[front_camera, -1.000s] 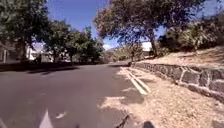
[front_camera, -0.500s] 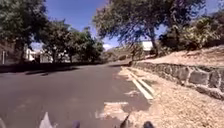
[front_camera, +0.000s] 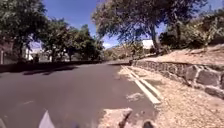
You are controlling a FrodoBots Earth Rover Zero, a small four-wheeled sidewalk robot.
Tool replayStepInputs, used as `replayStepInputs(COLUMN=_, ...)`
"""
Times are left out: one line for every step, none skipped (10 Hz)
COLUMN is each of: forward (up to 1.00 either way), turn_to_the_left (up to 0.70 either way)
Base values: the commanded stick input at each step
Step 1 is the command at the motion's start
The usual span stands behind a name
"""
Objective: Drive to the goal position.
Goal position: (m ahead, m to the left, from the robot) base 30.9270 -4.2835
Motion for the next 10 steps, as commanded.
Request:
replayStepInputs(forward=0.5, turn_to_the_left=0.0)
replayStepInputs(forward=0.5, turn_to_the_left=0.0)
replayStepInputs(forward=0.5, turn_to_the_left=0.0)
replayStepInputs(forward=0.5, turn_to_the_left=0.0)
replayStepInputs(forward=0.5, turn_to_the_left=0.0)
replayStepInputs(forward=0.5, turn_to_the_left=0.0)
replayStepInputs(forward=0.5, turn_to_the_left=0.0)
replayStepInputs(forward=0.5, turn_to_the_left=0.0)
replayStepInputs(forward=0.5, turn_to_the_left=0.0)
replayStepInputs(forward=0.5, turn_to_the_left=0.0)
